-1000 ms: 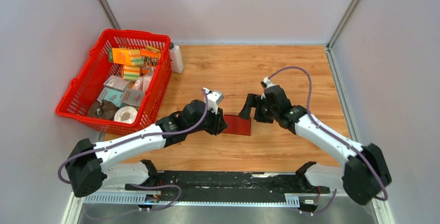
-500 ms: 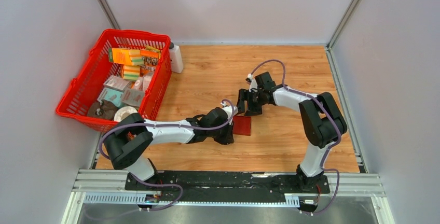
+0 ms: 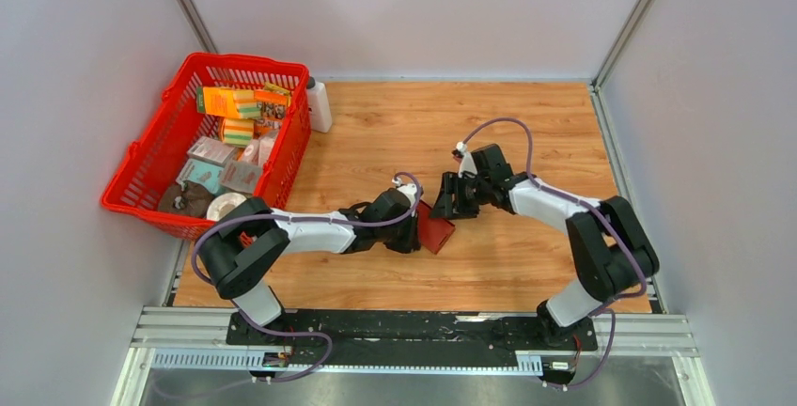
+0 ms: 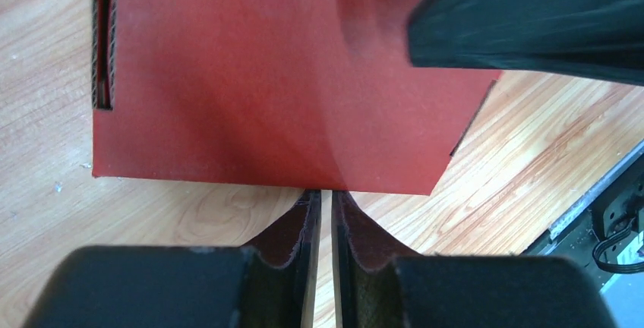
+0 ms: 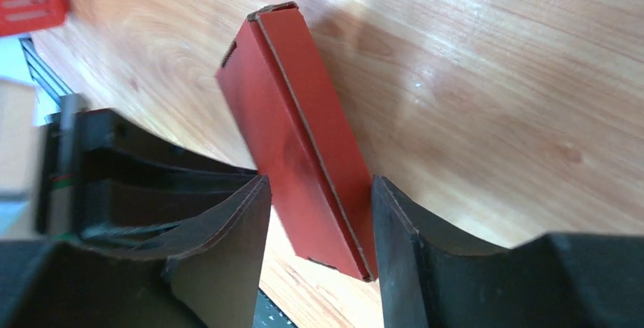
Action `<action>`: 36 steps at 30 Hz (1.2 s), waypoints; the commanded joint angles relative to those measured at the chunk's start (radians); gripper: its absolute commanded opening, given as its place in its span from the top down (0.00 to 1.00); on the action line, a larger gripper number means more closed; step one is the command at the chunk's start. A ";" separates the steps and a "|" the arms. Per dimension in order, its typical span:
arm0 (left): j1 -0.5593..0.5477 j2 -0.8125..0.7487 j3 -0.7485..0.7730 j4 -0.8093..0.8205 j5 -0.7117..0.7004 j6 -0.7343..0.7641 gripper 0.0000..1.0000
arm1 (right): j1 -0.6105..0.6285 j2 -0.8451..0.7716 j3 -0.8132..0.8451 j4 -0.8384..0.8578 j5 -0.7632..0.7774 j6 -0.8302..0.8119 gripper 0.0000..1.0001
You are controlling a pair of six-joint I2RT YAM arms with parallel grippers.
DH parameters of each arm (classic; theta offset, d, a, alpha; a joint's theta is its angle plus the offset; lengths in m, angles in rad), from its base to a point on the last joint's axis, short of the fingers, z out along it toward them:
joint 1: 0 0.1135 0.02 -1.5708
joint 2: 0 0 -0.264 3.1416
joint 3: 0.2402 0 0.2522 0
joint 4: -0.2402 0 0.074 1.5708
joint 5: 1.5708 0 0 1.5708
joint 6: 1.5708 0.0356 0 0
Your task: Fold the paper box
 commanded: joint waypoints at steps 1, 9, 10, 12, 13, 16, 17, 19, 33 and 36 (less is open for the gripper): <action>0.011 0.045 0.027 0.093 -0.038 -0.014 0.82 | 0.040 -0.155 -0.034 0.061 -0.075 0.159 0.49; 0.019 -0.035 -0.093 0.229 -0.125 -0.126 0.71 | 0.247 -0.238 -0.065 0.217 -0.025 0.391 0.50; 0.018 -0.063 -0.161 0.277 -0.118 -0.149 0.64 | 0.285 -0.253 -0.072 0.222 -0.015 0.399 0.49; 0.015 -0.162 -0.328 0.351 -0.011 -0.170 0.59 | 0.304 -0.313 -0.101 0.223 -0.015 0.418 0.46; -0.007 -0.207 -0.421 0.354 0.025 -0.170 0.58 | 0.309 -0.336 -0.109 0.223 -0.027 0.418 0.45; -0.054 -0.443 -0.552 0.275 0.123 -0.190 0.58 | 0.307 -0.392 -0.070 0.104 -0.012 0.337 0.41; -0.061 -0.509 -0.560 0.220 0.134 -0.178 0.58 | 0.307 -0.399 -0.053 0.017 0.012 0.309 0.39; -0.076 -0.731 -0.524 -0.054 0.098 -0.140 0.58 | 0.309 -0.418 -0.016 -0.046 0.102 0.246 0.35; -0.076 -1.371 -0.010 -0.732 -0.418 0.210 0.50 | 0.335 -0.824 0.153 -0.551 0.952 0.053 0.06; -0.076 -1.345 0.143 -0.700 -0.438 0.335 0.49 | 0.335 -0.993 0.252 -0.559 1.005 -0.025 0.00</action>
